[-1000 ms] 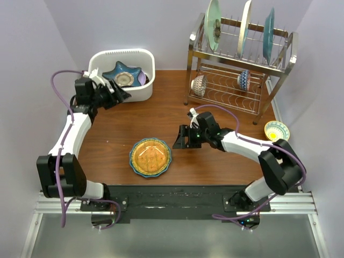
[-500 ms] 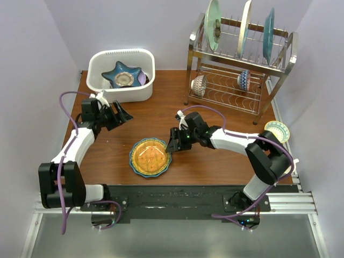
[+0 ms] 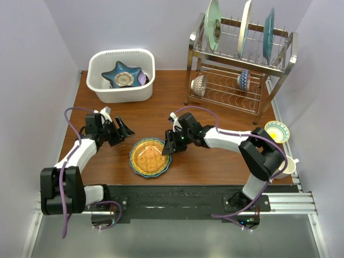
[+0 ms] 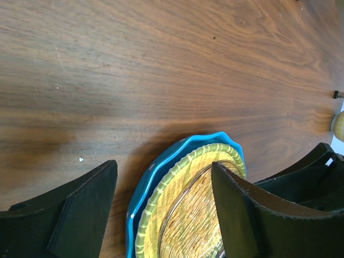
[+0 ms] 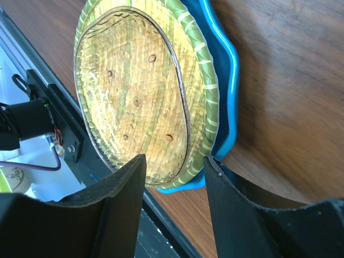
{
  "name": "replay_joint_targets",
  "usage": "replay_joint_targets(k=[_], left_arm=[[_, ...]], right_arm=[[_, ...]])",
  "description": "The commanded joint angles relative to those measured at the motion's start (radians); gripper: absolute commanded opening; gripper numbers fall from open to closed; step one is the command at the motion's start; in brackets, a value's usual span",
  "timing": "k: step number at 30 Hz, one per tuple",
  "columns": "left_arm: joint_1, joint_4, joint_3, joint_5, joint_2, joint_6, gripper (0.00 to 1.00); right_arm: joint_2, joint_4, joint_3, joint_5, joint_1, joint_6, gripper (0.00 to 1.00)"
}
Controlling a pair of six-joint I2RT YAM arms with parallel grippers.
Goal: Place the plates into the plastic bin on the countertop
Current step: Pick up the plate at the center of the board.
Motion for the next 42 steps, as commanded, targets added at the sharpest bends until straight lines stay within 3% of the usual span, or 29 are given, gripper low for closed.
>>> replay_joint_targets(k=[1, 18, 26, 30, 34, 42], left_arm=[[-0.003, 0.029, -0.014, -0.015, -0.031, -0.015, 0.75], [-0.031, 0.081, -0.087, 0.005, -0.007, -0.038, 0.72], [-0.037, 0.102, -0.106, 0.018, 0.012, -0.043, 0.70], [-0.037, 0.122, -0.117, 0.035, 0.013, -0.053, 0.70], [-0.037, 0.128, -0.117, 0.038, 0.012, -0.058, 0.70], [-0.037, 0.134, -0.097, 0.026, 0.010, -0.067, 0.70]], right_arm=[[0.017, -0.030, 0.050, 0.026, 0.018, -0.031, 0.51], [0.076, -0.052, 0.087, 0.040, 0.044, -0.048, 0.51], [0.130, -0.012, 0.091, 0.008, 0.049, -0.023, 0.45], [0.141, 0.011, 0.085, -0.007, 0.050, -0.009, 0.35], [0.123, 0.032, 0.071, -0.003, 0.050, -0.005, 0.17], [0.058, -0.003, 0.068, 0.033, 0.049, -0.023, 0.07]])
